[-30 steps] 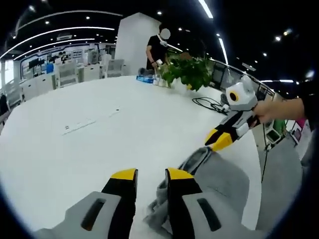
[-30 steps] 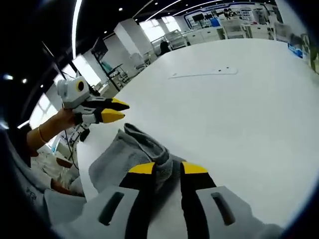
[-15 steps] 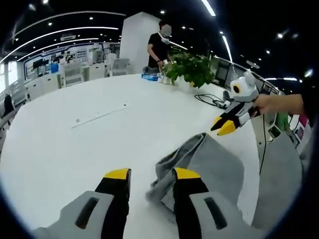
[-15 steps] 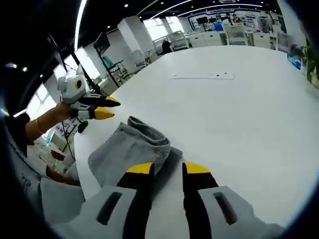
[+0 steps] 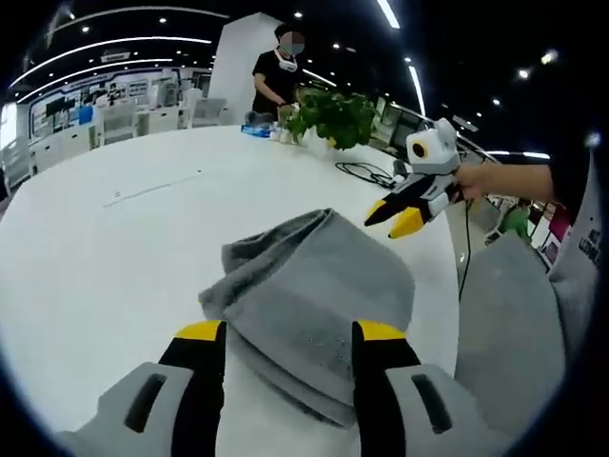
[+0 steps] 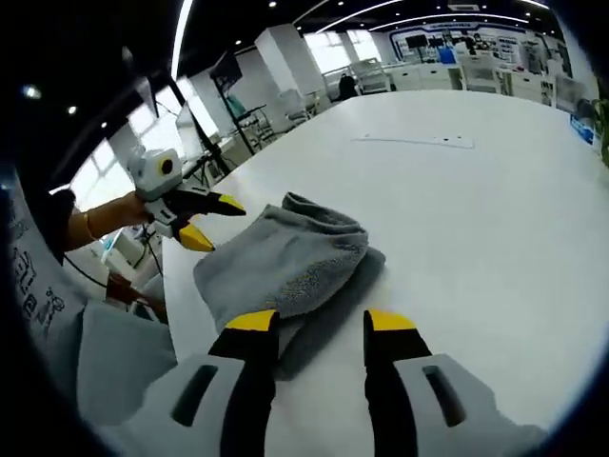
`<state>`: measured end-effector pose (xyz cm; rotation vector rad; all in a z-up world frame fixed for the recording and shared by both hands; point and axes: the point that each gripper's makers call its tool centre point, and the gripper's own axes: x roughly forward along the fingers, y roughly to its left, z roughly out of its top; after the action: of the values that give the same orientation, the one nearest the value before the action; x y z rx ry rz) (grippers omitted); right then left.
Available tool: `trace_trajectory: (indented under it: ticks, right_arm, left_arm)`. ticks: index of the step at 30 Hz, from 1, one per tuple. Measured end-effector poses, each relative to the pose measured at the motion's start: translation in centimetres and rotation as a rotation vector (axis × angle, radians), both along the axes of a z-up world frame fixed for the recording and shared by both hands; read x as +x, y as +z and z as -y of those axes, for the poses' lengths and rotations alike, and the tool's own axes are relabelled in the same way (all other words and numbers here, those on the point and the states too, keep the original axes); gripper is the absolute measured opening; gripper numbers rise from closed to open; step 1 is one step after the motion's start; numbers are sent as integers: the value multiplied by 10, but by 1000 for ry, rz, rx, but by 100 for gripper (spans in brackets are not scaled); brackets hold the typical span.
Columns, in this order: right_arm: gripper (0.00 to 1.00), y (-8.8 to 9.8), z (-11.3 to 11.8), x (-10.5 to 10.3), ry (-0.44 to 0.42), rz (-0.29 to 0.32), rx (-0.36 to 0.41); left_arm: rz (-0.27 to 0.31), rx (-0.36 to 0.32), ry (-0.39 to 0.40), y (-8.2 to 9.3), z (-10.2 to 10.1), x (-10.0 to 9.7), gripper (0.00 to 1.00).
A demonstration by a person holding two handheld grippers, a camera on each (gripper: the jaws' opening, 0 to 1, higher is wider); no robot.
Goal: Fold the towel on the table until its edges align and the towel forms a compact rectangular stack.
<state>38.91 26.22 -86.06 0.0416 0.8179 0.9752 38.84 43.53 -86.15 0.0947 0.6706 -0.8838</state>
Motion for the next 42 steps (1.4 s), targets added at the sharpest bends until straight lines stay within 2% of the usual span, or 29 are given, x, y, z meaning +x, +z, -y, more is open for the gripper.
trace_trajectory:
  ticks: [3, 9, 13, 16, 18, 20, 21, 29, 34, 42]
  right_arm:
    - [38, 0, -8, -14, 52, -2, 24]
    - [44, -4, -16, -33, 107, 7, 14]
    - [45, -13, -22, -47, 148, 5, -9]
    - [45, -21, -24, -56, 174, 16, -42]
    - [45, -26, -25, -56, 182, 38, -69]
    - [45, -28, -28, -57, 179, 42, -70]
    - [45, -29, -29, -57, 179, 45, -72]
    - [43, -39, -32, -52, 211, 70, -130]
    - [40, -43, -32, -46, 208, 60, -144]
    - [39, -43, -32, -20, 163, 74, -138]
  left_arm:
    - [0, -4, -16, -2, 3, -9, 61]
    - [-13, -3, -16, -9, 7, -24, 65]
    - [-34, -23, -6, -15, 11, -33, 66]
    - [-38, -9, -21, -20, 14, -40, 66]
    - [-25, 19, -28, -23, 14, -41, 66]
    - [35, 84, -47, -24, 11, -38, 63]
    - [41, 95, -55, -25, 12, -39, 63]
    - [42, 151, -102, -39, 22, -42, 63]
    - [61, 220, -135, -49, 24, -38, 60]
    - [74, 222, -106, -49, 22, -11, 59]
